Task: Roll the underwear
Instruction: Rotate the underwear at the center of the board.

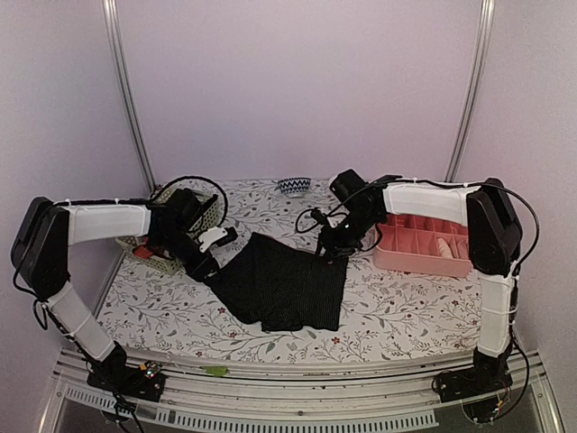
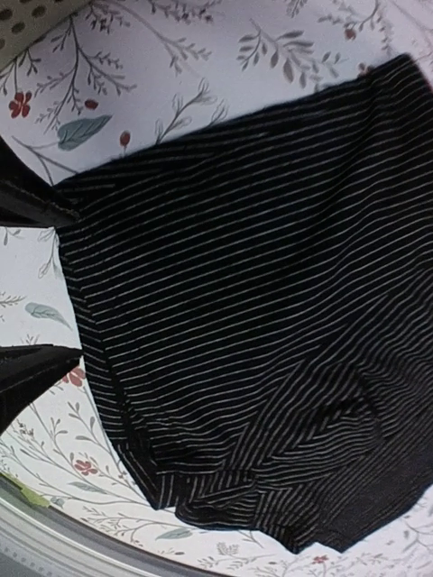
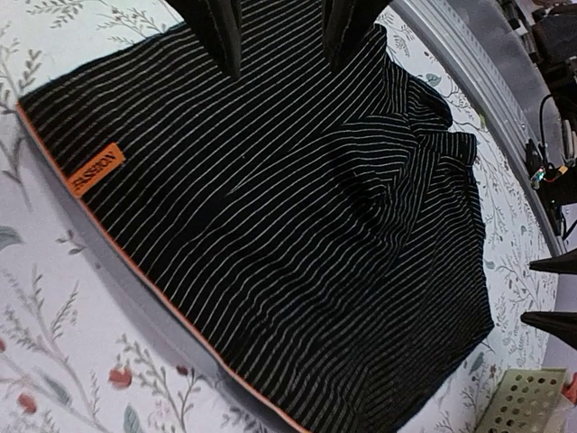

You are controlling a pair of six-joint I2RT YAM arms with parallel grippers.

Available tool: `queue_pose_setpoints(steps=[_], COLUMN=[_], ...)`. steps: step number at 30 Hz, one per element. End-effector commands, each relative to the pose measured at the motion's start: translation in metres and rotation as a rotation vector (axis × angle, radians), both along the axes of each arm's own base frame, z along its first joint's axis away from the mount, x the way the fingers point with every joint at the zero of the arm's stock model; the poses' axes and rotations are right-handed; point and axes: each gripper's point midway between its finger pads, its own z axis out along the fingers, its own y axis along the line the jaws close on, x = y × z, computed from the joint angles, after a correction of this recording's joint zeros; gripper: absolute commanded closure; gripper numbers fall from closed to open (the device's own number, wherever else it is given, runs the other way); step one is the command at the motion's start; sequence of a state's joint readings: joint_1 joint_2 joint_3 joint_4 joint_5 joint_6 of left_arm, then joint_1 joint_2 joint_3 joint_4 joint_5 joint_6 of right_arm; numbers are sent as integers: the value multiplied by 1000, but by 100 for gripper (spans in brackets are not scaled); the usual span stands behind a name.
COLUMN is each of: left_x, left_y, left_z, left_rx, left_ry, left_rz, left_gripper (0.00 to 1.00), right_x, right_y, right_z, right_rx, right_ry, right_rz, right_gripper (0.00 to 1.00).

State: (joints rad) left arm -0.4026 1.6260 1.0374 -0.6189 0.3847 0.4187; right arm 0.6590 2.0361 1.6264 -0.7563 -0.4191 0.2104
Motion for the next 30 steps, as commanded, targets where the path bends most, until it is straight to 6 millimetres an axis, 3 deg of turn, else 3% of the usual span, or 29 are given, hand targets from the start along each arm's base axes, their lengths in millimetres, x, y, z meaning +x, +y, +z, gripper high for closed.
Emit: queue_pose_setpoints(steps=[1, 5, 9, 13, 18, 21, 22, 25, 28, 30], left_x=[-14, -2, 25, 58, 91, 112, 125, 139, 142, 138], left_y=[1, 4, 8, 7, 1, -13, -19, -25, -21, -18], left_z=[-22, -38, -50, -59, -74, -81, -74, -61, -30, -10], left_rx=[58, 115, 184, 224, 252, 238, 226, 193, 131, 92], left_ry=[58, 43, -7, -32, -47, -46, -63, -64, -104, -133], left_rz=[-6, 7, 22, 37, 14, -15, -12, 2, 16, 19], left_gripper=[56, 59, 63, 65, 65, 65, 65, 64, 61, 59], right_x=[-14, -23, -39, -72, -128, -158, -165, -159, -125, -102], right_y=[15, 8, -1, 3, 36, 74, 87, 104, 95, 87], right_z=[-39, -67, -80, -87, -81, -60, -48, -10, 13, 18], right_rx=[-11, -68, -114, -118, -31, 58, 92, 193, 218, 210], right_ry=[71, 111, 137, 194, 286, 332, 340, 290, 208, 153], right_rz=[77, 72, 70, 96, 175, 229, 249, 253, 168, 109], right_gripper=[71, 77, 80, 85, 87, 87, 86, 83, 82, 82])
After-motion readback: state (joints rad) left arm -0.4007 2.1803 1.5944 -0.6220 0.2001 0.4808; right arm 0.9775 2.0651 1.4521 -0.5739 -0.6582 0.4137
